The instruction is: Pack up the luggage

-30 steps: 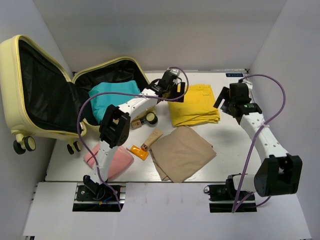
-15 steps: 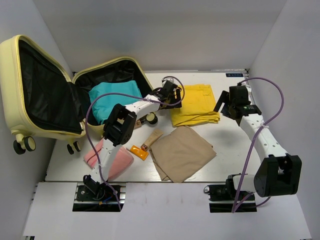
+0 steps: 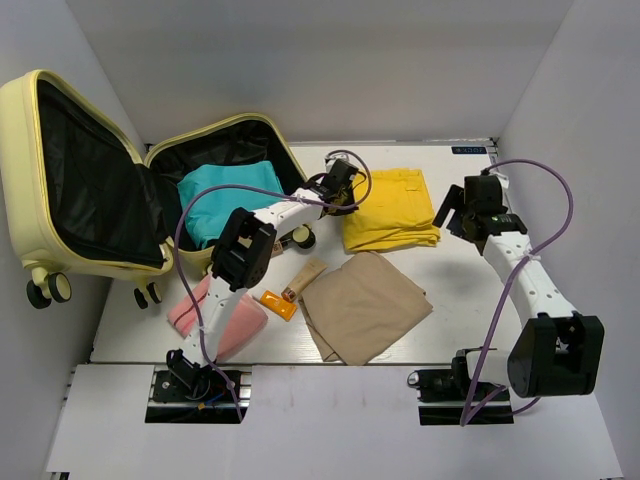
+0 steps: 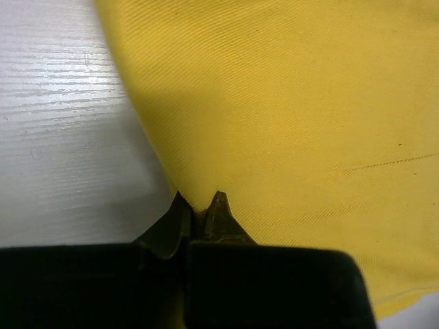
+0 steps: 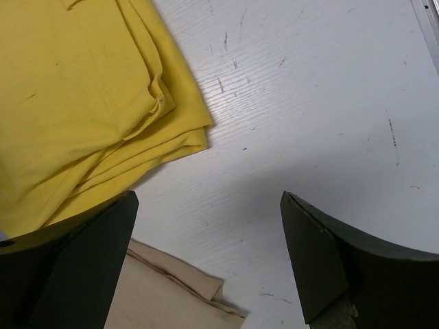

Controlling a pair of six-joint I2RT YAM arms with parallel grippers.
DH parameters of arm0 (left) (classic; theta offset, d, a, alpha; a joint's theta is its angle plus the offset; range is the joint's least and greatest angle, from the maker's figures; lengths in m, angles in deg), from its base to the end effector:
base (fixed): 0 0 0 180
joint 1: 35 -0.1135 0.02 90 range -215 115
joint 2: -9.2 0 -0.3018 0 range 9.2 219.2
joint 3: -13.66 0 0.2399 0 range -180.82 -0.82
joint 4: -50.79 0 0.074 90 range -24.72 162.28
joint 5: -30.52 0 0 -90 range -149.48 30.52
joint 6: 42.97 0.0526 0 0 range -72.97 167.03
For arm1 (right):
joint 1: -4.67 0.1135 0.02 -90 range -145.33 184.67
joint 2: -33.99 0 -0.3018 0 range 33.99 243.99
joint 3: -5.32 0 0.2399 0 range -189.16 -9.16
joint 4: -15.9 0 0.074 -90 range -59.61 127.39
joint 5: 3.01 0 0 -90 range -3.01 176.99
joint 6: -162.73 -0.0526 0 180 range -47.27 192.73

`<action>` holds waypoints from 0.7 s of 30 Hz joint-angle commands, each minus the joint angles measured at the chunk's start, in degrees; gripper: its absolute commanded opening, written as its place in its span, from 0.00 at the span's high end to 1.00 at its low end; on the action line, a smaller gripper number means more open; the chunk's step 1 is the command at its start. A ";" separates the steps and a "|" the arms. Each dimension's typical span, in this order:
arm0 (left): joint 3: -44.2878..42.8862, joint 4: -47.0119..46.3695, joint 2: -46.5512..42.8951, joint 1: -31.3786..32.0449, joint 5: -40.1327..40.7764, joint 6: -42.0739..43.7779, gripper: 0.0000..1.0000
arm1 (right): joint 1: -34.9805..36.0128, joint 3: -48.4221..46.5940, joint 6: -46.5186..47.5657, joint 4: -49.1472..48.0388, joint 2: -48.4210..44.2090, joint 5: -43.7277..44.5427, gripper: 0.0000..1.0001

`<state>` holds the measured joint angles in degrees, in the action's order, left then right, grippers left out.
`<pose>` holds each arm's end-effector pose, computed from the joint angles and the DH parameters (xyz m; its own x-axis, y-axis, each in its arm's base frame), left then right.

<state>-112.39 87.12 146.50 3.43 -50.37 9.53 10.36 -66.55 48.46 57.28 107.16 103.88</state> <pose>0.4455 -0.3428 0.1784 -0.7815 -0.1473 -0.6063 0.0685 0.9456 -0.3179 0.2641 0.0110 0.3126 -0.5666 0.3388 -0.7511 0.3845 0.9149 0.1226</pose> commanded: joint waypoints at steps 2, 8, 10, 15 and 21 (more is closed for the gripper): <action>-3.03 1.44 0.43 0.59 -1.11 4.26 1.00 | -0.60 0.69 0.80 -1.67 -2.76 2.18 0.10; -9.98 1.79 -2.45 0.33 0.30 14.81 1.00 | -0.95 2.80 1.33 -2.46 -4.79 3.41 0.10; -9.03 0.05 -5.44 0.67 0.30 20.14 1.00 | -0.86 3.86 1.16 -3.16 -5.75 4.47 0.10; -8.93 -1.72 -12.30 0.41 3.28 28.42 1.00 | -0.86 4.30 1.25 -3.52 -6.02 5.53 0.10; -9.55 0.21 -17.58 0.32 5.13 35.64 1.00 | -0.77 4.56 1.07 -3.60 -5.75 5.88 0.10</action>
<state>-118.97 90.14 139.72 3.76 -48.43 38.84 9.66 -62.61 49.20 55.77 102.48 107.92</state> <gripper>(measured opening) 0.219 0.904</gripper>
